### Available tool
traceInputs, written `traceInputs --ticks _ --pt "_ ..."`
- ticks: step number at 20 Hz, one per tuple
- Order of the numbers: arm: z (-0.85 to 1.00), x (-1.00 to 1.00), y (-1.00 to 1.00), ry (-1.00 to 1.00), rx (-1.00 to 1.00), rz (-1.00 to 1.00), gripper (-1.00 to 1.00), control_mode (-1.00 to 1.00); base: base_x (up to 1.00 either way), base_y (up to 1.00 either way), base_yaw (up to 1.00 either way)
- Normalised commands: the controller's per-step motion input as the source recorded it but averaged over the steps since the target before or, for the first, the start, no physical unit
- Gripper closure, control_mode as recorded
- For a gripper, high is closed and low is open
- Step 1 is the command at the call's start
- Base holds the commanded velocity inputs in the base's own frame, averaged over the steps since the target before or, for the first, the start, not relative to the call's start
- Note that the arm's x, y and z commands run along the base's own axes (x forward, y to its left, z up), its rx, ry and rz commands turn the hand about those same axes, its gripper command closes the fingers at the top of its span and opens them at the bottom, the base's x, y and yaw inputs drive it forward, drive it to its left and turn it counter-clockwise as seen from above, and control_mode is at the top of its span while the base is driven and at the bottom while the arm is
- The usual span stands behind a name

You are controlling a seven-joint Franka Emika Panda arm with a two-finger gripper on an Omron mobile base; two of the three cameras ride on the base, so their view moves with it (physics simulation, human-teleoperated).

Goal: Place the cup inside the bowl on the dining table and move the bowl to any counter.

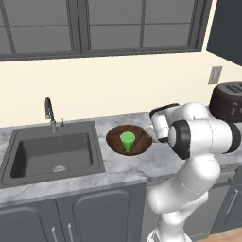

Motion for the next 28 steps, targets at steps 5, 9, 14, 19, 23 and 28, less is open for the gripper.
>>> traceInputs --ticks 5,9,14,19,23,28 --pt "0.0 0.0 0.0 0.0 0.0 0.0 -1.0 -1.0 0.0 0.0 0.0" --pt "0.16 0.0 0.0 0.03 0.0 0.0 -1.0 -1.0 0.0 0.0 0.0" --pt "0.58 -0.11 0.0 0.03 0.0 0.0 -1.0 -1.0 0.0 0.0 0.0" --pt "0.5 -0.26 0.0 0.02 -0.05 0.0 -1.0 -1.0 0.0 0.0 0.0" --pt "0.42 -0.3 0.0 0.0 -0.09 0.0 -1.0 -1.0 0.0 0.0 0.0" --pt "0.45 -0.21 0.0 0.0 -0.14 0.0 -1.0 -1.0 0.0 0.0 0.0"
